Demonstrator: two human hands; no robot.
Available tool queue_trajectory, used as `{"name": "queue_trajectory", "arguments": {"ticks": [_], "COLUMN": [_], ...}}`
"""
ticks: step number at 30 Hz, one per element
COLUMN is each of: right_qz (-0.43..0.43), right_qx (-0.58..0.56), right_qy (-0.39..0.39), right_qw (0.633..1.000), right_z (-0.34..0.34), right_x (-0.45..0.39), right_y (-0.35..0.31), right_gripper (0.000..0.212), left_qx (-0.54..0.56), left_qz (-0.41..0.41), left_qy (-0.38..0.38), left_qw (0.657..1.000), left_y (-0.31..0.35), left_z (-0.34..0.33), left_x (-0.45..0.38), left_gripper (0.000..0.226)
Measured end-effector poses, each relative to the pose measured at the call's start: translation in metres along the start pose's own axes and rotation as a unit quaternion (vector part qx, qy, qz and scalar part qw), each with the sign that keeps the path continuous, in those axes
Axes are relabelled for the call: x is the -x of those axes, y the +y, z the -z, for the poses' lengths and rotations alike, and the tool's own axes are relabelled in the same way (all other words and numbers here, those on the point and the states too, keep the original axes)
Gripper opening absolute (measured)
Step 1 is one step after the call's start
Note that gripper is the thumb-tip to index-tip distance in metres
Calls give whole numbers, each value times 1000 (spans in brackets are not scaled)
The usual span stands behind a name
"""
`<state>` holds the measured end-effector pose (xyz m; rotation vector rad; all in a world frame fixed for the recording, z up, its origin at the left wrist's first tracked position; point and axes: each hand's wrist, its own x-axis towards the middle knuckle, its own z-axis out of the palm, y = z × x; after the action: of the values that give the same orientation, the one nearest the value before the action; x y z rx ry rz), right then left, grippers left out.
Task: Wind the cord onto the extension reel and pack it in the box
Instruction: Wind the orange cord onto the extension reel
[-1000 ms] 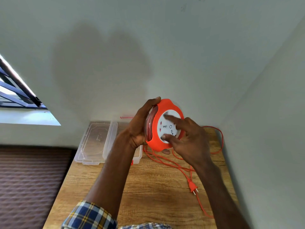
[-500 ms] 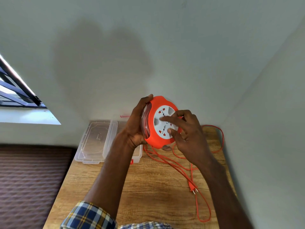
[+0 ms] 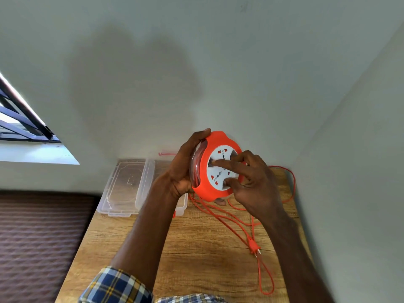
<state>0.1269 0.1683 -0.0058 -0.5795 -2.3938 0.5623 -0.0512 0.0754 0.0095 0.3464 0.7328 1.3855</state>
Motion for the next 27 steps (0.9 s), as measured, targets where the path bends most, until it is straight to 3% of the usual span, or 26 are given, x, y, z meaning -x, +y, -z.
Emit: {"name": "queue_trajectory", "arguments": {"ticks": [3, 5, 7, 10, 14, 19, 23, 27], "right_qz": [-88, -173, -204, -163, -49, 17, 7, 7], "right_qx": [-52, -131, -140, -80, -55, -83, -66, -11], "right_qy": [68, 133, 146, 117, 72, -59, -89, -91], "right_qw": [992, 967, 958, 976, 995, 995, 994, 996], "right_z": [-7, -17, -21, -14, -1, 6, 11, 11], "right_x": [3, 0, -5, -7, -6, -8, -7, -7], "right_y": [-17, -29, -34, -30, -13, -5, -4, -5], "right_gripper": [59, 55, 56, 54, 29, 53, 69, 64], "left_qx": [-6, -3, 3, 7, 6, 2, 5, 9], "left_qz": [-11, -17, -19, -17, -13, -1, 7, 13], "left_qy": [-12, -10, -8, -4, -9, 7, 0, -16], "left_qw": [1000, 1000, 1000, 1000, 1000, 1000, 1000, 1000], "left_y": [0, 0, -2, -3, 1, -1, -2, 0], "left_z": [0, 0, 2, 3, 1, 0, 2, 6], "left_x": [-2, -4, -5, -4, -1, 0, -1, -3], "left_gripper": [60, 62, 64, 64, 63, 69, 71, 67]}}
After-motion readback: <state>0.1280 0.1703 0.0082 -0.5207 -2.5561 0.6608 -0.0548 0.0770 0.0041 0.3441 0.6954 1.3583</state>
